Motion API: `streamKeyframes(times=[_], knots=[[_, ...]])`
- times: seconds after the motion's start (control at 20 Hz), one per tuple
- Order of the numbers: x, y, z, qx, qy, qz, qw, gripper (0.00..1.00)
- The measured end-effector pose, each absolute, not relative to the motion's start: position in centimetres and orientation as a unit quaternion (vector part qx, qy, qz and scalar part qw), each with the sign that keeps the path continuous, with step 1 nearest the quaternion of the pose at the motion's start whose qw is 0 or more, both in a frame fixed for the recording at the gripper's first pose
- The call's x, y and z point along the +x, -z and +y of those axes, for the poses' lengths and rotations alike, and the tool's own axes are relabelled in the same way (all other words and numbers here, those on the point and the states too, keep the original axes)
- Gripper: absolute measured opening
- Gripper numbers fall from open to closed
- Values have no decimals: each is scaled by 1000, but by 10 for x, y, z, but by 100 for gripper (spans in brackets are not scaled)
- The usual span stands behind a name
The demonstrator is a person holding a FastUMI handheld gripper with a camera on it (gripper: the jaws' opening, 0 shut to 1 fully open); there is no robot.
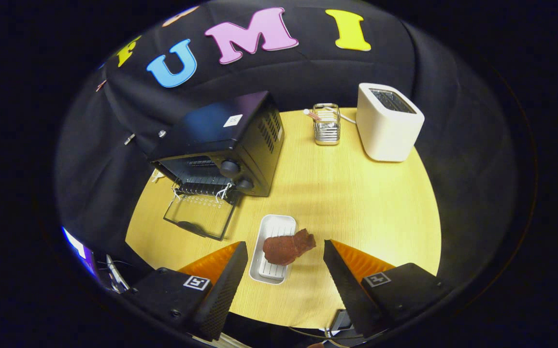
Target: Open the toaster oven, put the food inside, and close the toaster oven door.
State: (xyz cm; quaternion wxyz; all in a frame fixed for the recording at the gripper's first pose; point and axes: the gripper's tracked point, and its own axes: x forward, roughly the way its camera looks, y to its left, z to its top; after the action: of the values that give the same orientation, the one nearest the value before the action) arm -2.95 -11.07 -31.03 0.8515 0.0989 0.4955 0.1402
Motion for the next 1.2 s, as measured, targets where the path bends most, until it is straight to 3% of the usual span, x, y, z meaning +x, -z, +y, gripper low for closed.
streamKeyframes(times=[0.3, 0.4, 0.45, 0.65, 0.7, 0.8, 1.2], knots=[[-15, 366, -114, 161, -176, 568, 788, 89], [-15, 380, -108, 187, -186, 582, 769, 75], [-15, 384, -101, 204, -193, 585, 761, 75], [-18, 395, -101, 229, -201, 592, 746, 46], [-17, 393, -99, 246, -202, 584, 747, 23], [-17, 378, -102, 255, -193, 567, 759, 17], [-25, 317, -101, 258, -139, 485, 824, 17]])
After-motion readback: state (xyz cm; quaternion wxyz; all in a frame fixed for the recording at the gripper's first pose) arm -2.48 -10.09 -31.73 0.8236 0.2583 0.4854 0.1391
